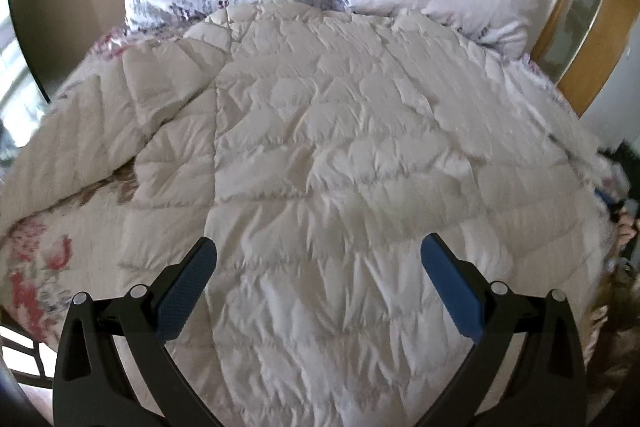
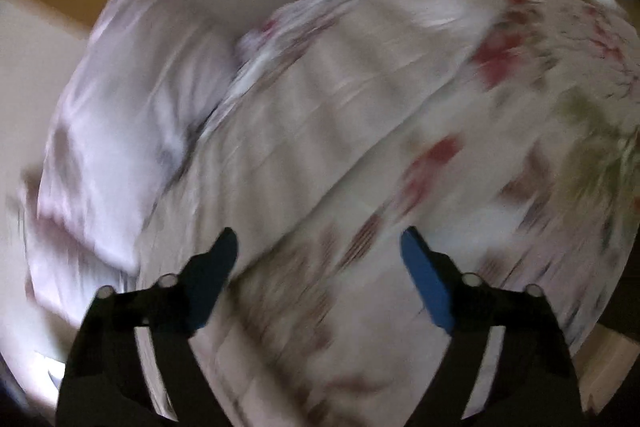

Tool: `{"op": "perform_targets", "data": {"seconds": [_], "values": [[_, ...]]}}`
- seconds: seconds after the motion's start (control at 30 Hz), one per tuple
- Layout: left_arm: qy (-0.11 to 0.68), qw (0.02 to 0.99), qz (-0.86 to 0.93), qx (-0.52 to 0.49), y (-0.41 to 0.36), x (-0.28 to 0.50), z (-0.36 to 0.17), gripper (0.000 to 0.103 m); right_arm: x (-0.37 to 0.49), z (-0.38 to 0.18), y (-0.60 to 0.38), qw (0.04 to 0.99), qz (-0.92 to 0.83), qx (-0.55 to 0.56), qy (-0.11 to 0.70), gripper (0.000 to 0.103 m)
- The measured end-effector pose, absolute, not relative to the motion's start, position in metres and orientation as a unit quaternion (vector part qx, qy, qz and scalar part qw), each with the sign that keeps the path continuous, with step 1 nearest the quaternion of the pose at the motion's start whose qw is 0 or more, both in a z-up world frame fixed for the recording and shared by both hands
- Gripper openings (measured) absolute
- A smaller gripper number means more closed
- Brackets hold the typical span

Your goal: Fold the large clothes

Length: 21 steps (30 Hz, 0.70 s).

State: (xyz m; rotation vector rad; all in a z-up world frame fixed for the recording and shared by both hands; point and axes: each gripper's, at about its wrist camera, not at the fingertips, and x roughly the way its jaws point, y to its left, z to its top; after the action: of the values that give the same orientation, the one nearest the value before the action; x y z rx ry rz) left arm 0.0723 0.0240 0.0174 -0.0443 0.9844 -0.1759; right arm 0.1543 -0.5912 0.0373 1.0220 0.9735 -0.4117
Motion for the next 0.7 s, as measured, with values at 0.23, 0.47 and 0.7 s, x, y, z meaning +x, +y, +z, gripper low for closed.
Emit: {"op": "perform_targets", "data": {"seconds": [0.23, 0.47, 0.7], "values": [[0.479, 0.866, -0.116, -0.090, 0.038, 0.101, 0.013, 0.102, 0.149, 0.014, -0.670, 0.719, -0.248, 0.526, 0.381, 0.061], [0.445, 0.889, -0.082, -0.064, 0.040, 0.117, 0.016, 0.102, 0.144, 0.000, -0.703, 0.708, -0.287, 0.536, 0.358, 0.040], [0.415, 0.901, -0.090, -0.086, 0.057, 0.131, 0.018, 0.102, 0.172, 0.000, -0.700, 0.735, -0.306, 0.467, 0.385, 0.005]]}}
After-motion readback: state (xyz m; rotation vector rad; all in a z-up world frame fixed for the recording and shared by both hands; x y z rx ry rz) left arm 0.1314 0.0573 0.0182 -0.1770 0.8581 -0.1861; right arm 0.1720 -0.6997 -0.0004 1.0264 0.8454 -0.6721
